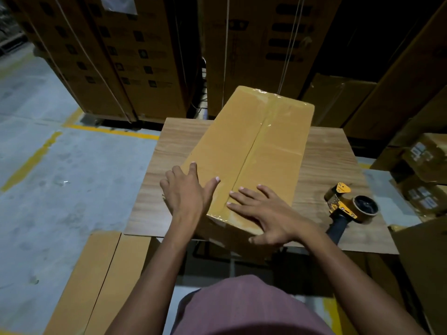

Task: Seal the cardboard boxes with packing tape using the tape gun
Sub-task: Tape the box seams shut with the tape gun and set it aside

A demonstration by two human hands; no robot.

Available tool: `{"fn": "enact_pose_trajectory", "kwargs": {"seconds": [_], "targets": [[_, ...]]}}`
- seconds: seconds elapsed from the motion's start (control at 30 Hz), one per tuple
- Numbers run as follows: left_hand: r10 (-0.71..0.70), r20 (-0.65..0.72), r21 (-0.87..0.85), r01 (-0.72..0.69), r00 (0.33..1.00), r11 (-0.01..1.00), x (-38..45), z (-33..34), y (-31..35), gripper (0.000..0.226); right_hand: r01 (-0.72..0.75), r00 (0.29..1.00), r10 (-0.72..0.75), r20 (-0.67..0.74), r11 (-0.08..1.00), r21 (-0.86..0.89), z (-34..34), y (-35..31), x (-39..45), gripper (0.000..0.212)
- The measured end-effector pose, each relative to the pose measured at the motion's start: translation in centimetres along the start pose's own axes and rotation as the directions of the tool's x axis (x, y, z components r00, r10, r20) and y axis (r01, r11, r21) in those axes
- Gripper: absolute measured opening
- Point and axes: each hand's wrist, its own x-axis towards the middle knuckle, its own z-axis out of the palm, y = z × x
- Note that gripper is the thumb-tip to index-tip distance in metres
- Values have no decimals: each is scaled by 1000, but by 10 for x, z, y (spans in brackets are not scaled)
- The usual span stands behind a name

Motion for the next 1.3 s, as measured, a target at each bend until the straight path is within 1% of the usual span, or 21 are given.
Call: {"fn": "enact_pose_trajectory", "kwargs": {"seconds": [0.13,0.23,0.3,0.37,0.47,0.53,0.57,0.63,0.77,0.9,0.97,1.0,1.03,1.07,1.1,1.13,1.17,1.2,1.23,1.27,1.3], "targets": [[7,62,62,-11,998,998,-11,-9,24,86,-105,994,97,54,978,181,-13,47,-33,98],[40,119,98,-52,992,994,-21,-17,44,85,-253,966,257,25,921,297,-17,75,-59,97],[67,130,106,-81,989,991,-31,-22,60,85,-364,918,395,-38,875,319,-17,83,-71,98],[93,159,90,-109,983,990,-42,-27,78,81,-474,823,547,-152,810,344,-13,83,-77,95],[146,199,91,-167,969,982,-61,-32,103,65,-568,609,729,-314,676,470,6,78,-76,83],[169,216,84,-191,962,978,-70,-36,113,58,-582,448,821,-354,568,581,19,70,-72,80],[173,224,72,-193,959,978,-73,-37,117,55,-588,405,842,-358,539,603,25,67,-72,80],[172,236,24,-182,957,983,-78,-37,121,50,-580,406,845,-349,533,616,29,69,-76,81],[149,269,-107,-124,952,986,-88,-33,135,42,-414,532,776,-338,587,696,18,106,-96,78],[160,265,-152,-122,951,981,-92,-32,155,34,-292,626,703,-338,613,734,6,132,-105,81],[161,280,-104,-137,946,985,-87,-31,159,32,-330,679,672,-296,639,695,2,136,-107,86],[159,300,-80,-141,941,987,-83,-32,160,32,-402,702,667,-250,660,634,-1,136,-108,91],[160,321,-60,-148,933,987,-79,-34,162,31,-508,690,701,-181,647,569,-2,134,-107,98],[165,338,-41,-161,927,986,-74,-37,165,31,-595,631,766,-122,579,557,-2,128,-106,103],[175,345,-17,-180,922,984,-70,-41,168,31,-614,552,828,-93,480,627,-2,119,-105,104],[184,349,6,-198,919,980,-65,-45,172,33,-550,458,886,-73,347,759,-2,105,-102,102],[192,343,19,-211,919,977,-60,-49,177,35,-412,377,926,-20,188,892,2,93,-97,99],[201,333,25,-222,921,975,-53,-50,181,37,-263,321,944,74,14,965,7,84,-90,97],[212,318,21,-230,924,973,-47,-50,185,37,-114,304,936,177,-149,982,12,76,-83,96],[227,300,9,-241,926,971,-40,-48,190,38,8,308,904,297,-314,949,16,68,-78,92],[245,279,-13,-252,928,968,-32,-46,195,38,89,335,858,390,-441,893,15,61,-75,79]]}}
